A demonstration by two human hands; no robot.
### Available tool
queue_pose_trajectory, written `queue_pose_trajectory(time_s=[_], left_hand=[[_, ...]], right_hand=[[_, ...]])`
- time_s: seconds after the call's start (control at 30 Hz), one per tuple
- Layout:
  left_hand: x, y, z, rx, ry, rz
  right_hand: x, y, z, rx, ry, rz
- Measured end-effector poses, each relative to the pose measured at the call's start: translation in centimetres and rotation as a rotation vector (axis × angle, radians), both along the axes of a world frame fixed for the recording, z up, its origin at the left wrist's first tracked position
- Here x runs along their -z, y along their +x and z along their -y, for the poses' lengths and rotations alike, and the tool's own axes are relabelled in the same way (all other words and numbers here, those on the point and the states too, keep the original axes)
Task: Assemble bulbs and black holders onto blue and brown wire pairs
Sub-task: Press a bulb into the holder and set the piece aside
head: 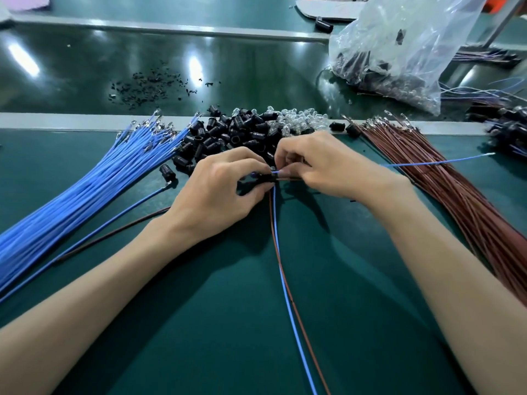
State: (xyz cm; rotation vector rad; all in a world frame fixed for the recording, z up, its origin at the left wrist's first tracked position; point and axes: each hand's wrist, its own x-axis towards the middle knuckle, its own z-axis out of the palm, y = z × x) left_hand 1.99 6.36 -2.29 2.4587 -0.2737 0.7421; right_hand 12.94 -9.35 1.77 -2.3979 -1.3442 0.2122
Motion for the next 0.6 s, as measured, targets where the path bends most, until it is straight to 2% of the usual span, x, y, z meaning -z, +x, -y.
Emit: queue_pose_trajectory(time_s=[0.2,0.33,0.6], left_hand=[[-0.3,0.2,-0.3,-0.131,-0.159,-0.015],[-0.5,0.2,-0.3,-0.177,-0.249,-0.052],[-0.7,0.0,-0.3,-0.165,-0.288,-0.087]], right_hand=[[-1.6,1.3,2.1,0.115,0.114,0.02],[-1.7,0.8,1.6,0.051,0.164,0.06],[-1.6,0.6,1.3,0.019,0.171,0.07]])
